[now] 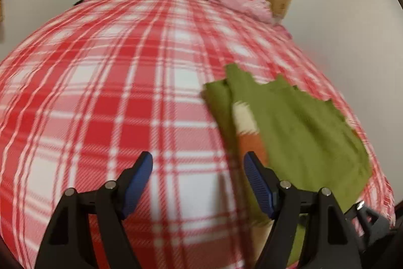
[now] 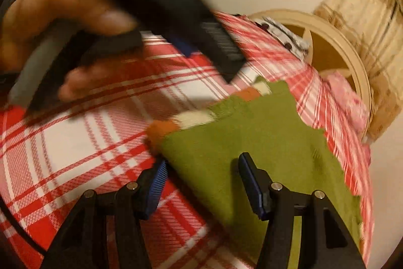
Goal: Fold small clothes
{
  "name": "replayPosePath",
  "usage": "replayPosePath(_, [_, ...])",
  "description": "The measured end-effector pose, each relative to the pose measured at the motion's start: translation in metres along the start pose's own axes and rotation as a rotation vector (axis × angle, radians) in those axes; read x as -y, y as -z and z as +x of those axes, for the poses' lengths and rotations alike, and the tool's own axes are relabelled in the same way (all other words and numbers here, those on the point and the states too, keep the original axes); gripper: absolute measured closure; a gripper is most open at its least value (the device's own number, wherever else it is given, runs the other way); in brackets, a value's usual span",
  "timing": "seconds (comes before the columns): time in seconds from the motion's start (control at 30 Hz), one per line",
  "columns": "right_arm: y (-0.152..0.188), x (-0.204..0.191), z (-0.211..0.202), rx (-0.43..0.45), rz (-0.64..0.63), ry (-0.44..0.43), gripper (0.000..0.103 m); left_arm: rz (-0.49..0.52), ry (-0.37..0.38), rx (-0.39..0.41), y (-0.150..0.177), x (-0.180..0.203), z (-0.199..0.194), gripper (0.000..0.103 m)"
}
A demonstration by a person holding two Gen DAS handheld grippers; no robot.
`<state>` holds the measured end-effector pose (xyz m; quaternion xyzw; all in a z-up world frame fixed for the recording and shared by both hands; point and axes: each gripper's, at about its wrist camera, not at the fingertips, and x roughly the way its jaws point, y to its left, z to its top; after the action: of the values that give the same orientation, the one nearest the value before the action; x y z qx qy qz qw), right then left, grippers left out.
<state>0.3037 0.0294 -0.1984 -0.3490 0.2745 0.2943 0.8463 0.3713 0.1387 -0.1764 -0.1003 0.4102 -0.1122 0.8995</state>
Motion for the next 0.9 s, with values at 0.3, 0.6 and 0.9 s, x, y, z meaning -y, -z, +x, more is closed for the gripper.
replayPosePath(0.3, [-0.001, 0.011, 0.009, -0.032, 0.048, -0.028, 0.066, -0.063, 0.188, -0.06, -0.031, 0.01, 0.044, 0.026])
replayPosePath(0.6, [0.0, 0.01, 0.003, -0.024, 0.034, -0.075, 0.089, -0.097, 0.273, -0.109, -0.044, 0.01, 0.073, 0.07])
replayPosePath(0.9, [0.003, 0.047, -0.023, 0.02, 0.134, -0.083, 0.097, -0.19, 0.35, -0.106, -0.054, 0.016, 0.06, 0.089])
